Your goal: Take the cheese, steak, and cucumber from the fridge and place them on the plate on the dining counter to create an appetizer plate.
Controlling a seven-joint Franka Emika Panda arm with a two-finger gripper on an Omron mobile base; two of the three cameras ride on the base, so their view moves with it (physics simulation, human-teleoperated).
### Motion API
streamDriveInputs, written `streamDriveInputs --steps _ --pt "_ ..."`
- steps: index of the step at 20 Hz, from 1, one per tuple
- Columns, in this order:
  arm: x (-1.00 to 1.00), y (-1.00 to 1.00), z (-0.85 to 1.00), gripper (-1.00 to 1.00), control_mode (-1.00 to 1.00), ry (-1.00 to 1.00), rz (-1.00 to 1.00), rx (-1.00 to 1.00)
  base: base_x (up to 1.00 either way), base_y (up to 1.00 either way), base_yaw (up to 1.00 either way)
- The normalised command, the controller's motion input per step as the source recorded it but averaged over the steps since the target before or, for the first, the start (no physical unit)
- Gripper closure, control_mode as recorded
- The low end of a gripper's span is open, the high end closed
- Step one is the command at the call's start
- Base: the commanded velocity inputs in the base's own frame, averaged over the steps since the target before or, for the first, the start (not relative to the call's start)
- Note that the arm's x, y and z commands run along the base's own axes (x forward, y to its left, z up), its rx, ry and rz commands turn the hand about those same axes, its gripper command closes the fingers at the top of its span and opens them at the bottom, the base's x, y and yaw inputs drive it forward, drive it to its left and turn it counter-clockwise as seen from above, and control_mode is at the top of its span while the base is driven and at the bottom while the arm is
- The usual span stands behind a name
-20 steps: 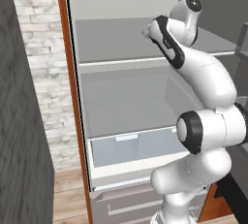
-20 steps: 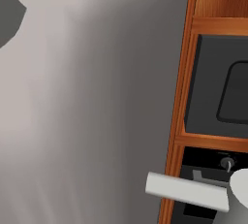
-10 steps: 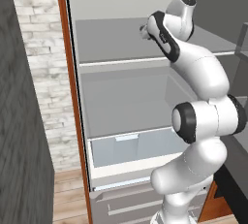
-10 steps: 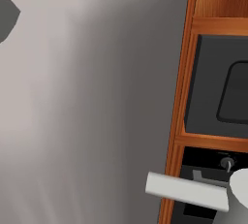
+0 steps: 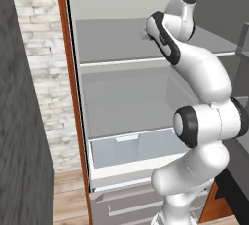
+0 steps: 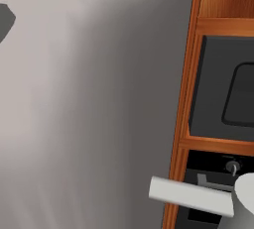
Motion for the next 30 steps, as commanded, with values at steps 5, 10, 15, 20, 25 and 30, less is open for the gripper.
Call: streamDriveInputs --steps 5,10,15,20,25,30 --pt "-0.69 0.18 -0.38 1.00 -1.00 0.00 0.00 -0.04 0.00 0.00 0.00" --pt "-0.69 0.22 -0.17 1.00 -1.00 -0.03 0.00 -0.04 0.00 0.00 0.00" --pt "-0.61 0.10 0.00 1.00 1.00 -0.02 0.00 -0.02 -0.20 0.01 0.00" --pt "0.00 0.00 0.00 1.00 1.00 0.00 0.00 0.00 -1.00 0.01 0.00" --pt "0.00 0.00 0.00 1.00 1.00 0.00 0.00 0.00 -1.00 0.00 0.02" --pt "0.00 0.00 0.00 1.00 1.00 0.00 0.00 0.00 -1.00 0.00 0.04"
